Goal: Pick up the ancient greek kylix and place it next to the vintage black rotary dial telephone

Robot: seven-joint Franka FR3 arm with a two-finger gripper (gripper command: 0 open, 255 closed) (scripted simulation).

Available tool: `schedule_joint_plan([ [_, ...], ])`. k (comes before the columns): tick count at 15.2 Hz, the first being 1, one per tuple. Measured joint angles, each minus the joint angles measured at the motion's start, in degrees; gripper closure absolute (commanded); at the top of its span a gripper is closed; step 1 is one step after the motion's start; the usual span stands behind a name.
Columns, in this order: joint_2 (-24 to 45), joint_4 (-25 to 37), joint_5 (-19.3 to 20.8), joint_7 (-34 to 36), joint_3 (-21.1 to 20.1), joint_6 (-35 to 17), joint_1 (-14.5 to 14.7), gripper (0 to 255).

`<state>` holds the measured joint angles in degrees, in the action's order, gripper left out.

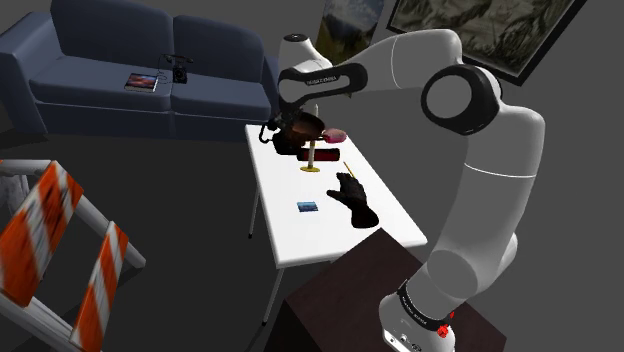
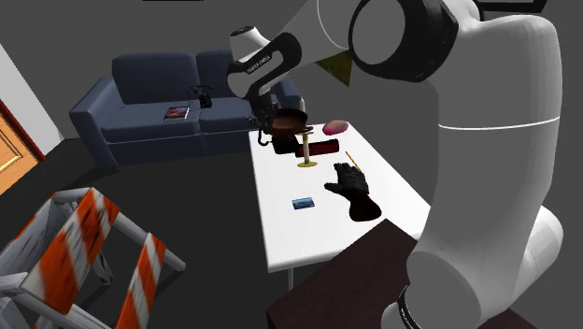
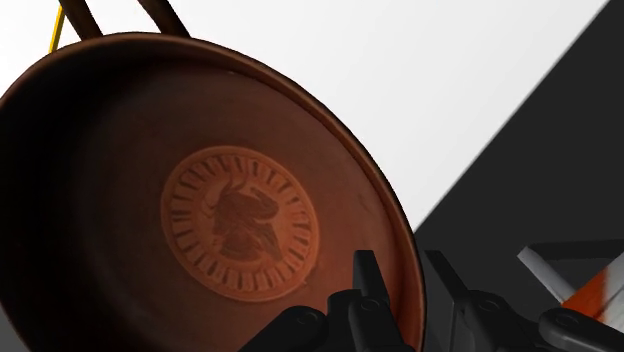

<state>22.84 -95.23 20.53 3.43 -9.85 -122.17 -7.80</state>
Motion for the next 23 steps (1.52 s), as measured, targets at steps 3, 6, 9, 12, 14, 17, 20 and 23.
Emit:
schedule_joint_plan([
  [3,0.85,-1.02,0.49,0.64,0.19,-1.79,0.05,255],
  [6,1.57,-2.26,1.00,1.31,0.40,-3.66,0.08,255],
  [9,2.77,-2.83,1.59,2.05,0.63,-5.36,0.23,255],
  [12,3.87,-3.59,2.18,2.78,0.91,-7.12,0.35,255],
  [14,4.60,-3.94,2.55,3.16,1.10,-8.15,0.39,255],
  [17,5.92,-4.19,3.16,3.95,1.27,-9.76,0.71,255],
  [20,7.16,-4.57,3.81,4.66,1.63,-11.35,0.85,255],
  [23,8.36,-4.93,4.45,5.35,1.95,-12.91,1.01,255],
])
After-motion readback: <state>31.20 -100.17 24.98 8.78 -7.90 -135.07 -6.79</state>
